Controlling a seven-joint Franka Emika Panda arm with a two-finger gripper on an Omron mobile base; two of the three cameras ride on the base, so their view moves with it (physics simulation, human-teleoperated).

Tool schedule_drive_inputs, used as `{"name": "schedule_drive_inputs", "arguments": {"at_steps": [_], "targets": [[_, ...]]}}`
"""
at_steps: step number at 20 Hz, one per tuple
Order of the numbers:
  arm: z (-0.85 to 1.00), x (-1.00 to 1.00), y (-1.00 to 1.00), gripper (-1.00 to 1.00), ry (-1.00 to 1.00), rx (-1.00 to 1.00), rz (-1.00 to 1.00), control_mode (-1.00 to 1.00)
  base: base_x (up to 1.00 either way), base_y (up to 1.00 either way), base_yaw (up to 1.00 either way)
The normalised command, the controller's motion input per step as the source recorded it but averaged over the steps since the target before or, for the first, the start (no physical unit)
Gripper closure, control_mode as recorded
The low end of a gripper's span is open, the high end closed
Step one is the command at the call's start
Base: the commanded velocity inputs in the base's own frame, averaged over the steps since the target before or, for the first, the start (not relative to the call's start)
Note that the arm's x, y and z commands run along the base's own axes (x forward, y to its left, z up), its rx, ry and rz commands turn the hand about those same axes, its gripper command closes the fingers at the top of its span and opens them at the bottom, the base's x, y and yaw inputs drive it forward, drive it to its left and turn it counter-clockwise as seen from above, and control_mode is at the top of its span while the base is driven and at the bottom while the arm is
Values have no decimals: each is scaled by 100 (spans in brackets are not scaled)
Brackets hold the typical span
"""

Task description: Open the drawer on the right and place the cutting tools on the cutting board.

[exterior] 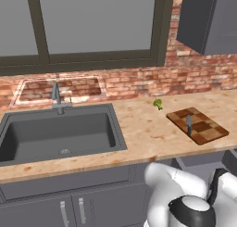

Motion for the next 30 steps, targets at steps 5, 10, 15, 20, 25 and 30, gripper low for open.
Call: {"name": "schedule_drive_inputs", "arguments": {"at_steps": [5,10,15,20,25,30], "targets": [[-42,8,-11,-100,0,0,0,-100,0,0,0],[-33,14,-6,-100,0,0,0,-100,0,0,0],[-25,11,-13,-100,0,0,0,-100,0,0,0],[-27,8,-22,-100,0,0,0,-100,0,0,0],[-24,11,-23,-100,1,0,0,-100,0,0,0],[-28,7,-11,-100,2,0,0,-100,0,0,0]]}}
